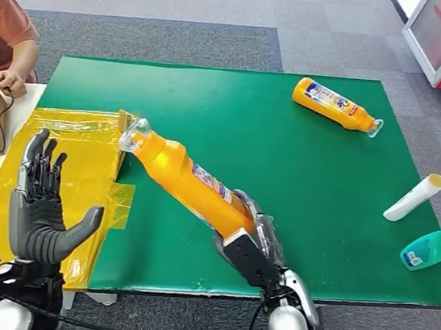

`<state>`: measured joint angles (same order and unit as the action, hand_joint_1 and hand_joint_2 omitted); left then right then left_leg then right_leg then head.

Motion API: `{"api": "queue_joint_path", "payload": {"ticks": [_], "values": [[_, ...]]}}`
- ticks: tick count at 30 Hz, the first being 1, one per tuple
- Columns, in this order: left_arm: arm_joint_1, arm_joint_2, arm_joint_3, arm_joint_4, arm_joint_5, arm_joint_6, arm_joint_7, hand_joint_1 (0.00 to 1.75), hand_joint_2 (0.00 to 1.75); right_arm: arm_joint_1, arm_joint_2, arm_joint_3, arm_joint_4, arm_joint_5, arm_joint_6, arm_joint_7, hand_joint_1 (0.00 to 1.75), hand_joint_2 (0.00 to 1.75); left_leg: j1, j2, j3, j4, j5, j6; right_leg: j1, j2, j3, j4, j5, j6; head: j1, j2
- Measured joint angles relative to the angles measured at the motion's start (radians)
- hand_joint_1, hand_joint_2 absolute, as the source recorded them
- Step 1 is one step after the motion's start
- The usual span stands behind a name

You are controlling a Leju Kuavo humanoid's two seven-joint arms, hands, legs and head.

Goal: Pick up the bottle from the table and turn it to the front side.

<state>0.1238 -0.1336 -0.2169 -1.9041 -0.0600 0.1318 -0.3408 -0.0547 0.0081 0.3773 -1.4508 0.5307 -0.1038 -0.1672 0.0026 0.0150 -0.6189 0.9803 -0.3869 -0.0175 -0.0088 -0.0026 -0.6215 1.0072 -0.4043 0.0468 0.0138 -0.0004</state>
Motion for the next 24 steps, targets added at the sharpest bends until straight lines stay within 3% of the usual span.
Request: {"api": "queue_joint_path", "payload": {"ticks": [4,11,24], "values": [[-0.027,0.004,-0.01,0.018,0.03,-0.024,0.008,0.0,1.75,0.01,0.0,-0.017,-0.053,-0.109,0.035,-0.075,1.75,1.75,0.0,0.0,0.0,0.0,0.0,0.0,0.0,0.0,0.0,0.0,0.0,0.0,0.0,0.0],[-0.077,0.018,-0.039,0.064,0.119,-0.075,0.033,0.0,1.75,-0.006,0.007,-0.023,-0.075,-0.185,0.071,-0.137,1.75,1.75,0.0,0.0,0.0,0.0,0.0,0.0,0.0,0.0,0.0,0.0,0.001,0.0,0.0,0.0],[-0.143,0.046,-0.05,0.152,0.252,-0.139,0.043,0.0,1.75,-0.07,0.037,0.038,-0.071,-0.239,0.1,-0.178,1.75,1.75,0.0,0.0,0.0,0.0,0.001,0.0,0.0,0.0,0.0,0.0,0.0,0.0,0.0,0.0]]}}
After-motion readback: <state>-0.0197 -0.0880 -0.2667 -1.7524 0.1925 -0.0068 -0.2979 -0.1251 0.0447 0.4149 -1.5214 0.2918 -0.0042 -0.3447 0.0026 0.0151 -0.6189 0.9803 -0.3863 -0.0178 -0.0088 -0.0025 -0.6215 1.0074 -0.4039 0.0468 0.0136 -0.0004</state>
